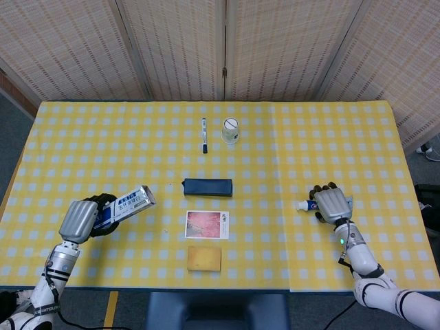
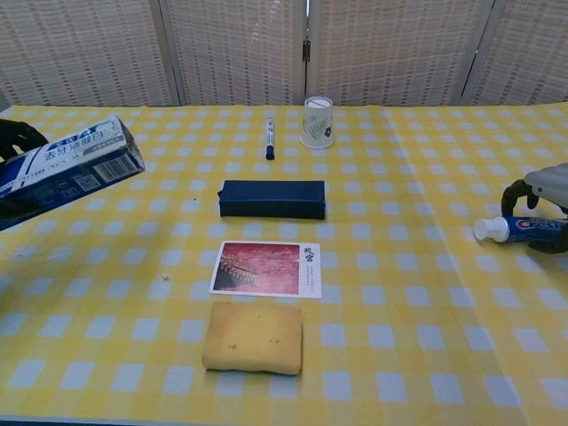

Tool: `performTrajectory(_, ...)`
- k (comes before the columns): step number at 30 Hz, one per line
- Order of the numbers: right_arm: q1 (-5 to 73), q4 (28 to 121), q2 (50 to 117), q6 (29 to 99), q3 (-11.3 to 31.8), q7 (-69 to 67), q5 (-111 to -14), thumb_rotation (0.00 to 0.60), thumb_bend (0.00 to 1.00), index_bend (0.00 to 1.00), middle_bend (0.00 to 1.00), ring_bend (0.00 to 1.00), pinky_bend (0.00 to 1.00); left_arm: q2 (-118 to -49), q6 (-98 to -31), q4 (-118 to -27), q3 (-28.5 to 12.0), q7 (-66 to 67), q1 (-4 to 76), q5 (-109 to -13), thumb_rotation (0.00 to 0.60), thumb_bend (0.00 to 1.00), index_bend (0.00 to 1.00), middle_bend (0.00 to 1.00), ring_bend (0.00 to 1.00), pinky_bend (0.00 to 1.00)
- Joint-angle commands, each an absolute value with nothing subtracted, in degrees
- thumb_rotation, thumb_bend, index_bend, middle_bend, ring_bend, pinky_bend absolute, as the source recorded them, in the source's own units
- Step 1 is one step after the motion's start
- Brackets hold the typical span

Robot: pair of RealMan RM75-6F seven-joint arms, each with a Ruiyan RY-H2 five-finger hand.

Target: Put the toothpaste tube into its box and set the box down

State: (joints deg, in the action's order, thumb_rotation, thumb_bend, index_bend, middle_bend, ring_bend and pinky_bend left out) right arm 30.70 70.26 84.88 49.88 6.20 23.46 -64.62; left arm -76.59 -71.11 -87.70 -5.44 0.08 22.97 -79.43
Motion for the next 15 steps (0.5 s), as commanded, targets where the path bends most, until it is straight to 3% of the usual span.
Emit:
performTrajectory(1, 31.1, 69.3, 85.8, 50.2, 6.2, 23.8, -64.6, 0.600, 0.36, 0.48, 0.34, 0.33, 0.23, -76.5, -71.2, -87.5, -5.6, -0.3, 22.8, -79.3, 0.600, 0.30, 0.45, 0.46, 0.47, 0.56)
performTrajectory(9, 30.9, 66.1, 88.8, 54.5, 6.4, 24.2, -66.3, 0.600, 0.36, 0.69, 0.51, 0.54, 0.46, -76.4, -71.2, -87.2, -5.7, -0.7, 22.6, -79.3, 0.600, 0.30, 0.45, 0.46, 0.47, 0.56)
performTrajectory(15, 30.1, 65.9, 88.5, 57.6, 6.6, 21.0, -68.9, 0.600, 0.37, 0.75, 0.56, 0.60, 0.52, -76.3, -71.2, -87.2, -5.9, -0.6, 22.4, -78.9, 0.600, 0.30, 0.45, 0.47, 0.47, 0.56)
